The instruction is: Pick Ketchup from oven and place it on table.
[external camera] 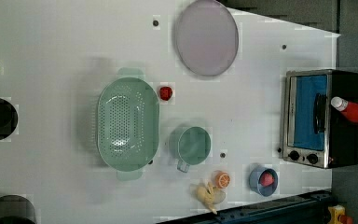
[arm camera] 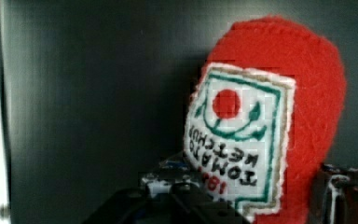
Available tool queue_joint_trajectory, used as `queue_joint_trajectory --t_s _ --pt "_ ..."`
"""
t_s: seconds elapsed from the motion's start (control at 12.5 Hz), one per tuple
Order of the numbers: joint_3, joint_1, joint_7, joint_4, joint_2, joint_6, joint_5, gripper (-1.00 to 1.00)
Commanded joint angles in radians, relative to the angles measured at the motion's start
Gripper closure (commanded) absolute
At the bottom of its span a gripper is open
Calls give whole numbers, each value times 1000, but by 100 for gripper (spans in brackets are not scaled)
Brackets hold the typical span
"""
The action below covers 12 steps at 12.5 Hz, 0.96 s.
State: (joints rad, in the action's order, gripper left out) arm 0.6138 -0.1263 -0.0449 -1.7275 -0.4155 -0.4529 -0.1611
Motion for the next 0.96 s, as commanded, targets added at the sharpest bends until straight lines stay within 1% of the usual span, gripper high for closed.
queue_joint_trajectory --t_s 0.08,0.32,0.48,0.8,0.96 --pt "-38 99 8 117 126 103 -5 -27" --pt "-88 183 11 131 205 159 -4 -27" --pt "-136 228 11 131 245 178 -2 -27" --pt "-228 284 11 128 268 262 0 -27" --pt "-263 306 11 112 268 276 16 -27"
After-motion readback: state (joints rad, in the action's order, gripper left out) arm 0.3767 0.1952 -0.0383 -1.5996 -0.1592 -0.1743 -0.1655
